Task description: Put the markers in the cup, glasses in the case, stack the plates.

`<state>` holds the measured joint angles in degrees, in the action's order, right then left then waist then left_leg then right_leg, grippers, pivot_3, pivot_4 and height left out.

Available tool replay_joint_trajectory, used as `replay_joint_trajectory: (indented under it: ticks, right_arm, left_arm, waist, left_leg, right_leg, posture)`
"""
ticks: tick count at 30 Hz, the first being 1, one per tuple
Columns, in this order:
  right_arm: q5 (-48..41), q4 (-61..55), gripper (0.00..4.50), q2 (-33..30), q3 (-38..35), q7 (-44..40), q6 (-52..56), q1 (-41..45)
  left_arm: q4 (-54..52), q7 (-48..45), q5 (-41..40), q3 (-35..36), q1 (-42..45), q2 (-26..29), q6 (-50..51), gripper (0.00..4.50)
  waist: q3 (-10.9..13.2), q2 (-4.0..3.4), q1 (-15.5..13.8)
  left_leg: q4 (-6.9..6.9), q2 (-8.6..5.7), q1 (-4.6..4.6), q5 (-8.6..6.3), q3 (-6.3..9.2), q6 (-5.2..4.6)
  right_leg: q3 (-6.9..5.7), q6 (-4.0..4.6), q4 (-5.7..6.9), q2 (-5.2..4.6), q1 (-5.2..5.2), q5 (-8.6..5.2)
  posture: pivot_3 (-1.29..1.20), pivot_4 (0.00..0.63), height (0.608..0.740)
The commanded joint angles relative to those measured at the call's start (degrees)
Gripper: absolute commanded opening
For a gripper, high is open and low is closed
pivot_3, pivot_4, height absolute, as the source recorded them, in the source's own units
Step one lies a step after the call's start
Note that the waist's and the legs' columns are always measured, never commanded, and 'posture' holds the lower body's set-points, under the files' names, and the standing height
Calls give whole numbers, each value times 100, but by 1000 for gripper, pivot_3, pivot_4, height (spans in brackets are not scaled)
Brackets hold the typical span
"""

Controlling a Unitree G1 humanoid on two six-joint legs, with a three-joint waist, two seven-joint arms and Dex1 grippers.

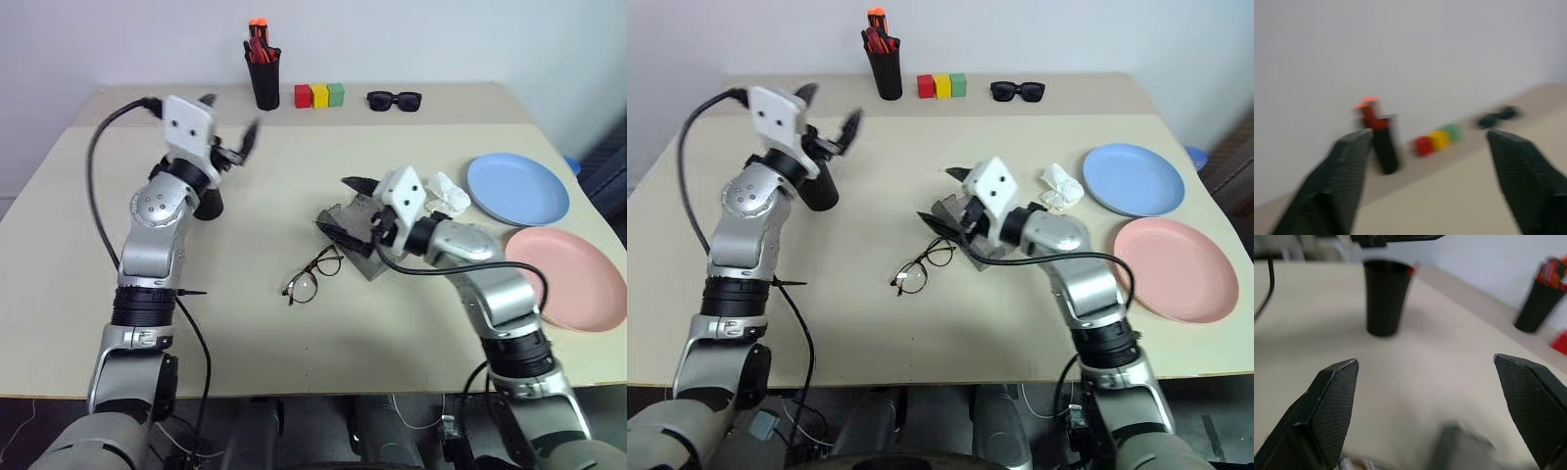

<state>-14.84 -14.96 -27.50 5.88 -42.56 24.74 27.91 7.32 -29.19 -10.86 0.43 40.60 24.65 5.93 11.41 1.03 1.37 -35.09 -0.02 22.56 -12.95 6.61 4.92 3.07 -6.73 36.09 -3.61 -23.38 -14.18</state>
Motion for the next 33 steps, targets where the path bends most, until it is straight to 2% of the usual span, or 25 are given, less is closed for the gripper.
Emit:
replay_joint_trajectory:
  ticks: [1, 4, 9, 13, 16, 19, 23, 24, 25, 32, 33]
  right_arm:
    - [-260, -412, 4500, -493, -399, -344, 112, -173]
    - [-366, -588, 4500, -890, -485, -574, 205, -405]
    - [-427, -900, 4500, -1045, -524, -536, 327, -725]
    - [-463, -1317, 4500, -1007, -555, -319, 498, -1015]
    - [-489, -1665, 4500, -979, -640, -95, 641, -1301]
    - [-534, -1971, 4500, -943, -699, 122, 791, -1528]
    - [-562, -2241, 4500, -894, -705, 374, 931, -1689]
    - [-575, -2286, 4500, -887, -713, 424, 960, -1712]
    - [-590, -2322, 4500, -885, -720, 463, 983, -1730]
    - [-647, -2302, 4500, -955, -660, 510, 952, -1725]
    - [-649, -2269, 4500, -959, -640, 490, 936, -1691]
  left_arm:
    - [-102, -1577, -199, -646, 176, 335, 249, 4469]
    - [605, -2554, 186, -1271, 478, 439, -271, 4469]
    - [2612, -3460, 795, -1944, 1428, -26, -1309, 4469]
    - [4419, -3672, 1415, -2286, 2310, -466, -2343, 4469]
    - [5324, -4069, 1723, -2444, 2791, -687, -2820, 4469]
    - [5977, -3790, 2160, -2569, 3137, -869, -3206, 4469]
    - [6388, -3866, 2425, -2549, 3291, -994, -3371, 4469]
    - [6444, -3795, 2496, -2548, 3303, -1001, -3393, 3950]
    - [6487, -3774, 2526, -2518, 3307, -1011, -3385, 3688]
    - [6520, -3999, 2323, -2088, 3241, -994, -3256, 190]
    - [6503, -4035, 2259, -1996, 3240, -991, -3198, 17]
  waist:
    - [1, -1, 3]
    - [1, -1, 24]
    - [1, 1, 18]
    - [2, 2, -17]
    - [2, 2, -31]
    - [3, 3, -39]
    - [3, 3, -35]
    - [3, 3, -29]
    - [3, 4, -26]
    - [3, 4, -39]
    - [3, 4, -39]
  left_leg:
    - [0, 0, 0, 0, 0, 0]
    - [-5, 0, 1, 0, -2, 0]
    - [-11, 0, 6, 0, -3, -2]
    - [-12, 0, 10, -4, -2, -9]
    - [-14, -1, 27, -6, -1, -12]
    - [-18, -1, 42, -7, -1, -14]
    - [-24, -1, 48, -7, 0, -14]
    - [-24, -1, 48, -7, 0, -14]
    - [-25, -1, 47, -7, 0, -14]
    - [-26, -1, 46, -7, 3, -14]
    - [-27, -1, 47, -7, 3, -15]
  right_leg:
    - [0, 0, 0, 0, 0, 0]
    - [2, 0, 0, 0, 1, 0]
    - [3, -1, -3, 0, 1, -1]
    - [2, -5, -6, 1, -1, -4]
    - [1, -7, -8, 0, -12, -4]
    - [1, -9, -9, 0, -22, -5]
    - [0, -10, -7, 0, -26, -5]
    - [0, -10, -6, 0, -26, -5]
    - [0, -9, -4, 1, -27, -5]
    - [0, -10, 0, 0, -26, -5]
    - [0, -10, 0, 0, -26, -5]
  posture:
    - [0, 150, 740]
    - [0, 150, 740]
    - [0, 150, 740]
    - [0, 150, 740]
    - [0, 150, 740]
    - [0, 150, 740]
    - [0, 150, 740]
    - [0, 150, 740]
    - [0, 150, 740]
    - [0, 150, 740]
    - [0, 150, 740]
